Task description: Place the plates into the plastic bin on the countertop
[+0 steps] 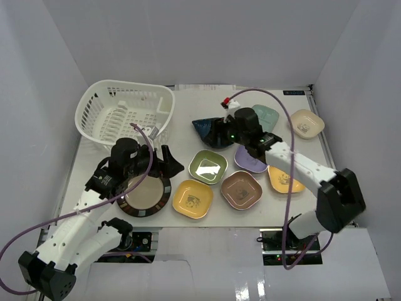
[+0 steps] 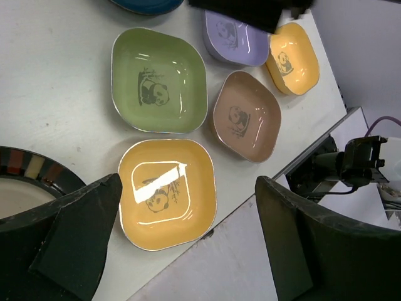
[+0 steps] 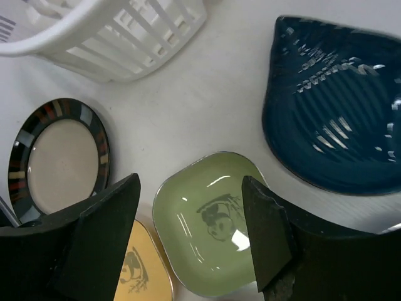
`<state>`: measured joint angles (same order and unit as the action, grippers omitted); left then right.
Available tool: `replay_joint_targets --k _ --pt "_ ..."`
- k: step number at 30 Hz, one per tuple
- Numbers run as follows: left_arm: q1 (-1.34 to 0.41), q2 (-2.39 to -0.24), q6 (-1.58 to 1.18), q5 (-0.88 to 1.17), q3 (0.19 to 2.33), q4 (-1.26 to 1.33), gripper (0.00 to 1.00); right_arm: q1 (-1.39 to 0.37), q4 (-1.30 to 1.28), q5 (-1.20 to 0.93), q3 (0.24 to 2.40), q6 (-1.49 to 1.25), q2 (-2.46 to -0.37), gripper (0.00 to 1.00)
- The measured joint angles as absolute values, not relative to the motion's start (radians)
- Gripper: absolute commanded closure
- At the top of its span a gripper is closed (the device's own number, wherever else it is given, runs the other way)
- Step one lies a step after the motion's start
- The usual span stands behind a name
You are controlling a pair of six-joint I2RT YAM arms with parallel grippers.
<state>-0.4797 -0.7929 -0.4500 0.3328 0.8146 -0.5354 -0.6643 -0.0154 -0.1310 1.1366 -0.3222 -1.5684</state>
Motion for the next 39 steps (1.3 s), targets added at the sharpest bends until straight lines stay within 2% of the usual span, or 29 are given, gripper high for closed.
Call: replay_joint_targets --k 4,8,11,17,21,27,38,39 --pt "-0.480 -0.875 -0.488 0.367 0.795 -0.475 0.02 -0.576 -0.019 -0.105 0.965 -0.289 -1.305 0.37" --pt "-0.480 -1.007 -0.548 0.397 0.794 -0.364 0.02 -0.431 -0.034 -0.115 0.814 -0.294 -1.158 0.42" --pt "-0.494 -1.143 -0.591 0.377 0.832 -0.308 0.02 -0.357 -0.062 -0.119 0.747 -0.304 -1.118 0.43" --pt "-0.578 -1.401 -0.630 0.215 0.991 -0.230 0.02 -0.322 -0.078 -0.152 0.679 -0.315 -1.014 0.43" --pt "-0.593 -1.549 -0.636 0.039 1.078 -0.191 0.17 -0.299 -0.075 -0.177 0.653 -0.330 -0.946 0.43" --pt "-0.591 -1.734 -0.649 -0.159 1.133 -0.171 0.22 -0.294 -0.074 -0.228 0.635 -0.341 -0.915 0.43" --pt "-0.592 -1.934 -0.680 -0.236 1.228 -0.062 0.25 -0.294 -0.071 -0.315 0.623 -0.352 -0.896 0.42" --pt "-0.592 -1.948 -0.682 -0.236 1.233 -0.051 0.28 -0.294 -0.069 -0.321 0.619 -0.355 -0.896 0.42"
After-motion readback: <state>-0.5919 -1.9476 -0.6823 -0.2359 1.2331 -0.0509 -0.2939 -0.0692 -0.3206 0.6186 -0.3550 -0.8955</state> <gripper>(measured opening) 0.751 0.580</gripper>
